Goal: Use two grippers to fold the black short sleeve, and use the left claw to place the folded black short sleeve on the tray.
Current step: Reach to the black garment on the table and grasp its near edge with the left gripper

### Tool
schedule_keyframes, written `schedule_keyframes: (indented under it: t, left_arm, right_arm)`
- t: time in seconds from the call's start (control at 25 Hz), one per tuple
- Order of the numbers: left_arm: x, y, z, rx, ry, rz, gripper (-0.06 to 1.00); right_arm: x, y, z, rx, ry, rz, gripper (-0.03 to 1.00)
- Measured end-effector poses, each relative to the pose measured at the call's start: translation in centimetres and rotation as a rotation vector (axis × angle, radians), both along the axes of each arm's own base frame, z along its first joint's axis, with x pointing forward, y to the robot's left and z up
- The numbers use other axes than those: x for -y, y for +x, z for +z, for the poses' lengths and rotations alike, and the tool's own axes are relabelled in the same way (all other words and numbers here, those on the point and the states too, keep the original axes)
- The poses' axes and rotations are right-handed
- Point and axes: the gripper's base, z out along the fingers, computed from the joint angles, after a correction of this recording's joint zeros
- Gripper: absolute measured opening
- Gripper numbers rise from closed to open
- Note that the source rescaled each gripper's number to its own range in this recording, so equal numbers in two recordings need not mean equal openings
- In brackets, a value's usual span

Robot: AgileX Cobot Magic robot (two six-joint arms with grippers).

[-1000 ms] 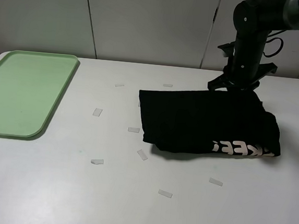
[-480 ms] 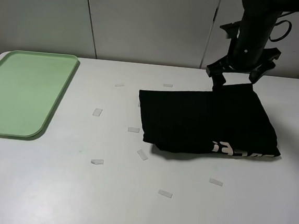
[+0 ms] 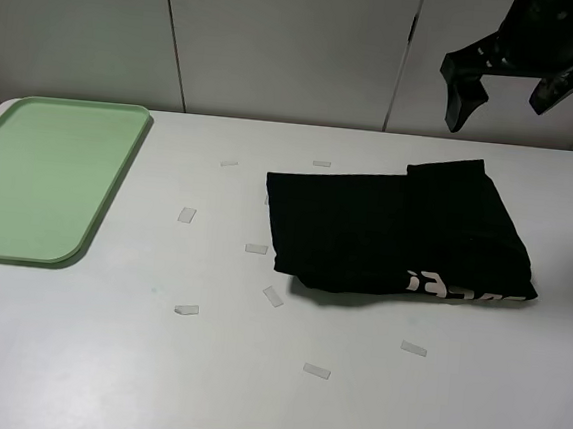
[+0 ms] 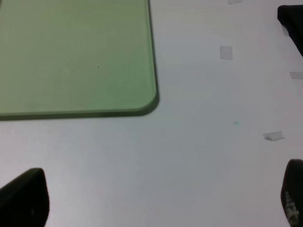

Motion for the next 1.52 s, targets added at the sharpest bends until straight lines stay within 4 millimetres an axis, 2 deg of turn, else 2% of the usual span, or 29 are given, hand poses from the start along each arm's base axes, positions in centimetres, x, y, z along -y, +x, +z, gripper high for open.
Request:
schedule_keyframes:
  t: [0.12, 0.4, 0.88, 1.16, 1.32, 1.52]
  left_arm:
    - [0.0, 0.0, 0.0, 0.0, 0.0, 0.0, 0.98]
    - [0.0, 0.0, 0.0, 0.0, 0.0, 0.0, 0.98]
    - [0.0, 0.0, 0.0, 0.0, 0.0, 0.0, 0.98]
    - [0.0, 0.0, 0.0, -0.001, 0.001, 0.0, 0.98]
    - [0.0, 0.0, 0.0, -0.001, 0.001, 0.0, 0.98]
    - [0.0, 0.0, 0.0, -0.001, 0.001, 0.0, 0.98]
  right_arm:
    - [0.5, -2.4, 1.1, 0.01, 0.034, 0.003, 1.0]
    - [2.2, -8.8, 1.7, 0.006, 0.075, 0.0, 1.0]
    - [5.0, -19.3, 1.2, 0.086, 0.158, 0.003, 1.0]
    - [6.5, -24.2, 0.6, 0.188, 0.195, 0.01, 1.0]
    - [7.2, -26.2, 0.1, 0.281, 0.225, 0.007, 1.0]
    - [8.4, -28.0, -1.3, 0.396, 0.235, -0.094, 1.0]
